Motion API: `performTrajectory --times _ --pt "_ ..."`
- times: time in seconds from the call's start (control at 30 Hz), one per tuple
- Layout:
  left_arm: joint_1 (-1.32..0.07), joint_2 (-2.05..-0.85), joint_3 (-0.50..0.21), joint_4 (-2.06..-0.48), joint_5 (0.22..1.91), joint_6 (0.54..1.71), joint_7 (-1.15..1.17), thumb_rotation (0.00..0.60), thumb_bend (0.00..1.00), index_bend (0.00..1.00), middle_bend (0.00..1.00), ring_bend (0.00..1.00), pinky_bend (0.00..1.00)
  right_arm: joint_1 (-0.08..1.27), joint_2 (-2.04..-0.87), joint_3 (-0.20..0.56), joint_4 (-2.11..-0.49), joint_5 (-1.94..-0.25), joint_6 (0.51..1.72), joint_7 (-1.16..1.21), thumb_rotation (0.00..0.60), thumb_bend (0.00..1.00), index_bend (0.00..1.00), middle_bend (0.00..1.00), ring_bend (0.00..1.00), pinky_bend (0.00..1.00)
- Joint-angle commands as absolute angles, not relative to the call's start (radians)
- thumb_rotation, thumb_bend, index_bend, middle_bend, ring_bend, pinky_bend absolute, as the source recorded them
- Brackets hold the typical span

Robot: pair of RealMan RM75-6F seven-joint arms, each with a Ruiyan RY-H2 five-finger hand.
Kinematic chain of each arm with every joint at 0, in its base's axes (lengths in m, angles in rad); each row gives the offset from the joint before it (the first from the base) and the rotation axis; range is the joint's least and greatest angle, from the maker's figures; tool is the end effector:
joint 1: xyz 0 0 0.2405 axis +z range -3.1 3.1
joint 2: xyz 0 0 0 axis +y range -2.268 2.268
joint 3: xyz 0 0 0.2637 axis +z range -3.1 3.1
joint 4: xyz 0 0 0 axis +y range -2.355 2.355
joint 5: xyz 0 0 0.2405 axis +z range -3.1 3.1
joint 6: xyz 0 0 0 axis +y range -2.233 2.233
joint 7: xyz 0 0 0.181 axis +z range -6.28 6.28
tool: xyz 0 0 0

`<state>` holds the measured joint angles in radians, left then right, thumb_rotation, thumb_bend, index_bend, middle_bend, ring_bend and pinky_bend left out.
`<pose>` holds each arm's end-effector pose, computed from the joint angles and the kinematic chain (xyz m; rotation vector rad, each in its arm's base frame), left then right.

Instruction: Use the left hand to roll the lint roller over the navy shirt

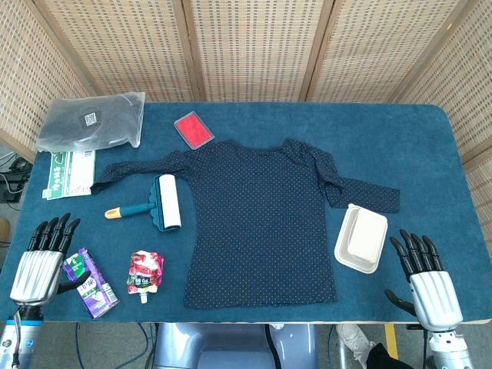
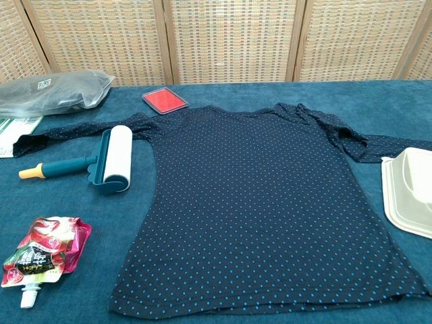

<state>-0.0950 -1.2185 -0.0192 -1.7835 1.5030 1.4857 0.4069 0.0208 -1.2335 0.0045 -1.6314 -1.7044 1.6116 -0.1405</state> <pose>-0.2751 0.2118 0.0831 -1.4811 -0.8119 -0.7986 -0.2853 -0.1862 0.0977 1.4593 -0.7912 1.0233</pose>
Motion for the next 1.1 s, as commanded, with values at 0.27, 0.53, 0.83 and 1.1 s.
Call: performTrajectory --times 0.27,0.53,0.83,1.1 --pt "-0.097 -1.226 -0.025 -1.774 1.49 1.482 0.407 0.6 0.19 0.0 0.0 0.0 0.04 0.022 -1.237 0.002 -1.627 -1.703 1.604 -0.141 0.6 0.12 0.0 0.0 0.0 0.0" --pt "-0.098 -1.225 -0.027 -1.774 1.487 1.481 0.402 0.6 0.19 0.0 0.0 0.0 0.04 0.021 -1.233 0.003 -1.636 -1.708 1.611 -0.139 0.6 0.12 0.0 0.0 0.0 0.0" --pt "-0.098 -1.228 -0.026 -1.777 1.489 1.484 0.41 0.6 0.19 0.0 0.0 0.0 0.04 0.02 -1.231 0.003 -1.636 -1.707 1.612 -0.132 0.6 0.12 0.0 0.0 0.0 0.0" --pt "-0.099 -1.233 -0.025 -1.778 1.49 1.485 0.421 0.6 0.19 0.0 0.0 0.0 0.04 0.02 -1.23 0.001 -1.635 -1.707 1.611 -0.129 0.6 0.12 0.0 0.0 0.0 0.0"
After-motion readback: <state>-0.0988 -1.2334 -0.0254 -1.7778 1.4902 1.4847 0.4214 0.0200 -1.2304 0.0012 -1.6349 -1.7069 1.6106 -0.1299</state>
